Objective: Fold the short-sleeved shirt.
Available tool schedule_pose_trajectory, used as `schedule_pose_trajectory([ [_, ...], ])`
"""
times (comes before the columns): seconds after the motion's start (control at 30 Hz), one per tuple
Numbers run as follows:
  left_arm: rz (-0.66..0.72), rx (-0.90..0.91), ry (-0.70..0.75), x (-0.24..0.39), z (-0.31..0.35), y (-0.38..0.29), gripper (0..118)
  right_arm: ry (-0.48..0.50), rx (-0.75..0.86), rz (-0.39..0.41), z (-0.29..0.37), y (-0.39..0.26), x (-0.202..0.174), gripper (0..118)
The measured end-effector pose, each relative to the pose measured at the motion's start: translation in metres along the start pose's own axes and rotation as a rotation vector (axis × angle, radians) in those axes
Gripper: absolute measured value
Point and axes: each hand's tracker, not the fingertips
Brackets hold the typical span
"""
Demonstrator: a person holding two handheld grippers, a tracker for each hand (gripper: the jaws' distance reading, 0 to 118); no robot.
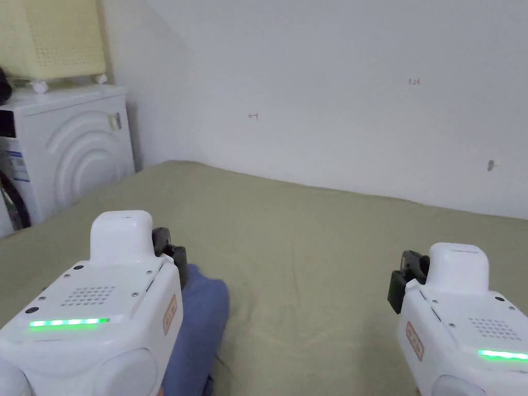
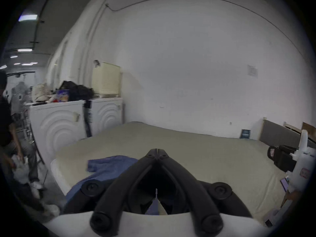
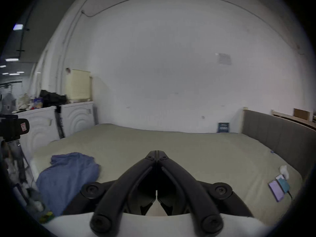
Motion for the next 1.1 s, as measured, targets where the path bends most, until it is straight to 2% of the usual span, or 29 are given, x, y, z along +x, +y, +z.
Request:
schedule_pose_trajectory([
  [0.1,0.009,0.004,0.09,-0.028,0.008,0.002,0,0.115,-0.032,-0.036,-0.011,-0.002,-0.032,0],
  [0.2,0.009,-0.004,0.148,-0.047,0.011,0.003,0,0.181,-0.05,-0.01,-0.018,-0.007,-0.061,0],
  [0.3,0.01,-0.022,0.177,-0.056,0.007,-0.001,0,0.218,-0.076,-0.016,-0.021,-0.012,-0.074,0],
  [0.43,0.027,-0.091,0.179,-0.061,-0.01,-0.01,0,0.231,-0.104,-0.014,-0.03,-0.022,-0.077,0],
  [0.53,-0.009,-0.21,0.191,-0.062,-0.041,-0.022,0,0.236,-0.131,-0.015,-0.037,-0.032,-0.074,0],
  [0.7,0.031,-0.422,0.175,-0.068,-0.132,-0.067,0,0.233,-0.191,-0.001,-0.05,-0.05,-0.069,0],
  [0.77,-0.003,-0.587,0.171,-0.072,-0.182,-0.095,0,0.227,-0.218,0.006,-0.054,-0.059,-0.067,0],
  [0.87,0.022,-0.747,0.144,-0.074,-0.227,-0.131,0,0.21,-0.253,0.015,-0.064,-0.07,-0.061,0],
  [0.93,0.046,-0.766,0.11,-0.072,-0.239,-0.149,2,0.195,-0.281,0.021,-0.071,-0.078,-0.058,0],
  [0.97,0.079,-0.787,0.105,-0.07,-0.242,-0.156,17,0.188,-0.294,0.021,-0.075,-0.081,-0.055,0],
  [1.0,0.081,-0.797,0.096,-0.069,-0.246,-0.16,27,0.181,-0.303,0.02,-0.079,-0.083,-0.052,0],
  [1.03,0.11,-0.821,0.066,-0.068,-0.251,-0.165,27,0.173,-0.314,0.018,-0.081,-0.086,-0.05,0],
  [1.07,0.12,-0.837,0.043,-0.066,-0.256,-0.167,74,0.166,-0.324,0.016,-0.084,-0.088,-0.047,0],
  [1.1,0.096,-0.858,0.038,-0.063,-0.258,-0.169,101,0.161,-0.327,0.016,-0.085,-0.089,-0.045,0],
])
